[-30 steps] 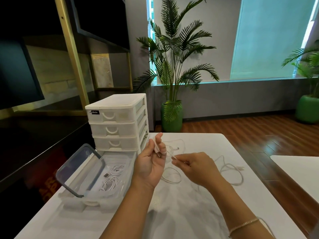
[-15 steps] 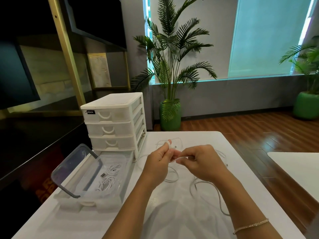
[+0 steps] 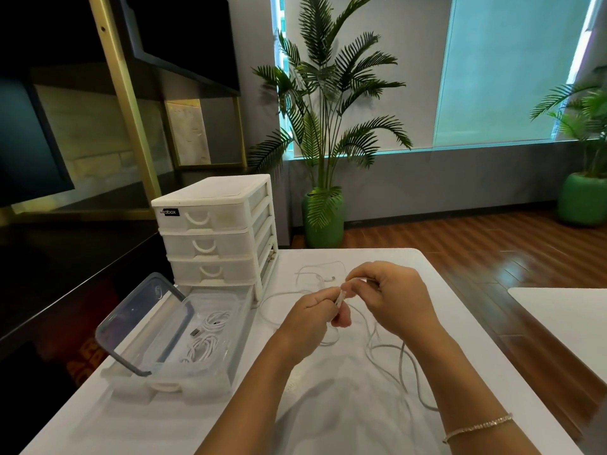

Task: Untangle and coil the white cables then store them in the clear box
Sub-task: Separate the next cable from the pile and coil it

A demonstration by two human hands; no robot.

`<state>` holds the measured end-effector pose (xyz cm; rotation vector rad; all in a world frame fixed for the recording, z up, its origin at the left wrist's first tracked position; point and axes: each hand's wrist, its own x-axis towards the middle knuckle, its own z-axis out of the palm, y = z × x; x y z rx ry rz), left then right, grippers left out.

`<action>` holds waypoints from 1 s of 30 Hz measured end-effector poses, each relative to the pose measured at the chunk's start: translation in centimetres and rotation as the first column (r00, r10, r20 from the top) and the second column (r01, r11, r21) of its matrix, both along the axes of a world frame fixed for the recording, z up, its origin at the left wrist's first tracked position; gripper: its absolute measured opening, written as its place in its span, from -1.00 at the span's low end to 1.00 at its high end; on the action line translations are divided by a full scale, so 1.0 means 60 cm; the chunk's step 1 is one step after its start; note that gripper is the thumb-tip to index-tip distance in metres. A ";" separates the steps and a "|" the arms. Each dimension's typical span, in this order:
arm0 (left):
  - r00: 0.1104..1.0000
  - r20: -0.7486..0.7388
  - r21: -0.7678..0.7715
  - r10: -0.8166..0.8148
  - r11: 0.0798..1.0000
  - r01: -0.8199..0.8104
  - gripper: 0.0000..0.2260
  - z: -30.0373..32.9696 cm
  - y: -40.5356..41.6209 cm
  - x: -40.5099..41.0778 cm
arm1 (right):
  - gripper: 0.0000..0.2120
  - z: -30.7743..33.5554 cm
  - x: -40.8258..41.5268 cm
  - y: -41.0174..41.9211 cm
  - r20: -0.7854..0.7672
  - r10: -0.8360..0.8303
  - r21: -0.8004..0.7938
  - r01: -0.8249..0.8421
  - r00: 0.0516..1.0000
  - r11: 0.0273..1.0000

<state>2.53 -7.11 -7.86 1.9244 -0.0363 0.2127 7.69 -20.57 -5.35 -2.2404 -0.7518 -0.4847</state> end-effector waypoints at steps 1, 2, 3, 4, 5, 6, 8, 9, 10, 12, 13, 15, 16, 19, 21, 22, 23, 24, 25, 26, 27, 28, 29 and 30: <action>1.000 0.000 -0.028 -0.018 0.999 0.018 -0.63 0.000 0.000 -0.001 | -0.87 -0.001 0.001 0.001 0.004 -0.006 0.020 0.006 1.000 1.000; 0.999 -0.006 -0.061 -0.037 0.997 0.036 -0.62 0.000 0.001 -0.001 | -0.87 -0.002 0.002 0.000 0.006 -0.012 0.038 0.012 1.000 0.999; 0.998 -0.013 -0.094 -0.056 0.994 0.054 -0.64 0.000 0.001 -0.003 | -0.86 -0.002 0.003 0.001 0.002 -0.018 0.055 0.018 1.000 0.998; 0.997 -0.019 -0.120 -0.069 0.991 0.066 -0.66 0.000 0.002 -0.003 | -0.86 -0.002 0.004 0.001 -0.008 -0.022 0.069 0.022 1.000 0.997; 0.997 -0.024 -0.135 -0.071 0.989 0.068 -0.67 -0.002 0.002 -0.002 | -0.86 -0.002 0.005 0.000 -0.019 -0.021 0.080 0.023 1.000 0.997; 0.997 -0.027 -0.149 -0.069 0.987 0.065 -0.67 -0.002 0.003 -0.002 | -0.85 -0.003 0.006 -0.001 -0.027 -0.018 0.083 0.021 0.999 0.996; 0.998 -0.013 -0.230 -0.062 0.972 0.057 -0.66 0.000 0.003 -0.001 | -0.84 -0.004 0.009 -0.003 -0.036 -0.007 0.091 0.010 0.999 0.996; 0.998 0.003 -0.295 -0.058 0.954 0.056 -0.66 0.003 0.002 -0.002 | -0.83 -0.005 0.012 -0.003 -0.040 0.003 0.100 0.001 0.999 0.995; 0.999 0.021 -0.367 -0.046 0.929 0.050 -0.65 0.005 0.002 -0.002 | -0.82 -0.006 0.015 -0.003 -0.044 0.006 0.095 -0.002 0.999 0.996; 0.998 0.056 -0.525 0.005 0.851 0.025 -0.62 0.013 0.001 -0.002 | -0.77 -0.007 0.023 -0.002 -0.034 -0.059 -0.036 0.057 0.998 0.998; 0.997 0.071 -0.616 0.034 0.788 0.017 -0.60 0.018 0.003 -0.001 | -0.72 -0.009 0.028 -0.003 -0.029 -0.123 -0.129 0.118 0.992 0.985; 0.991 0.110 -0.786 0.080 0.617 0.038 -0.61 0.035 0.015 0.004 | -0.60 -0.010 0.038 -0.013 -0.113 -0.246 -0.256 0.211 0.963 0.943; 0.986 0.137 -0.842 0.097 0.535 0.065 -0.63 0.046 0.024 0.006 | -0.56 -0.008 0.041 -0.019 -0.210 -0.261 -0.274 0.200 0.942 0.941; 0.973 0.203 -0.879 0.111 0.458 0.131 -0.66 0.086 0.047 0.010 | -0.62 0.010 0.041 -0.019 -0.519 -0.111 -0.158 0.032 0.848 0.987; 0.968 0.226 -0.868 0.105 0.473 0.151 -0.66 0.110 0.050 0.013 | -0.60 0.026 0.029 -0.005 -0.639 0.016 -0.048 -0.061 0.769 0.997; 0.968 0.232 -0.863 0.100 0.479 0.157 -0.66 0.118 0.048 0.017 | -0.58 0.032 0.022 0.004 -0.700 0.097 0.043 -0.093 0.708 0.995; 0.967 0.237 -0.857 0.096 0.489 0.162 -0.66 0.128 0.046 0.018 | -0.55 0.039 0.014 0.013 -0.752 0.198 0.176 -0.099 0.628 0.979; 0.965 0.244 -0.848 0.097 0.504 0.163 -0.65 0.136 0.044 0.019 | -0.53 0.048 0.005 0.020 -0.786 0.309 0.323 -0.071 0.535 0.944; 0.963 0.248 -0.837 0.102 0.523 0.160 -0.64 0.141 0.042 0.020 | -0.52 0.057 -0.004 0.025 -0.796 0.422 0.461 -0.017 0.434 0.887; 0.961 0.248 -0.826 0.118 0.545 0.147 -0.62 0.144 0.043 0.020 | -0.52 0.067 -0.012 0.030 -0.779 0.525 0.569 0.034 0.343 0.822; 0.959 0.245 -0.813 0.143 0.570 0.123 -0.61 0.147 0.044 0.020 | -0.51 0.074 -0.017 0.033 -0.748 0.605 0.642 0.065 0.274 0.764; 0.955 0.235 -0.795 0.179 0.601 0.083 -0.63 0.148 0.046 0.019 | -0.50 0.081 -0.023 0.037 -0.721 0.651 0.680 0.059 0.239 0.731; 0.950 0.222 -0.776 0.219 0.629 0.036 -0.66 0.147 0.046 0.019 | -0.51 0.084 -0.025 0.039 -0.706 0.665 0.691 0.028 0.243 0.723; 0.944 0.204 -0.758 0.260 0.652 -0.015 -0.69 0.146 0.047 0.018 | -0.54 0.088 -0.029 0.041 -0.700 0.660 0.684 -0.010 0.272 0.729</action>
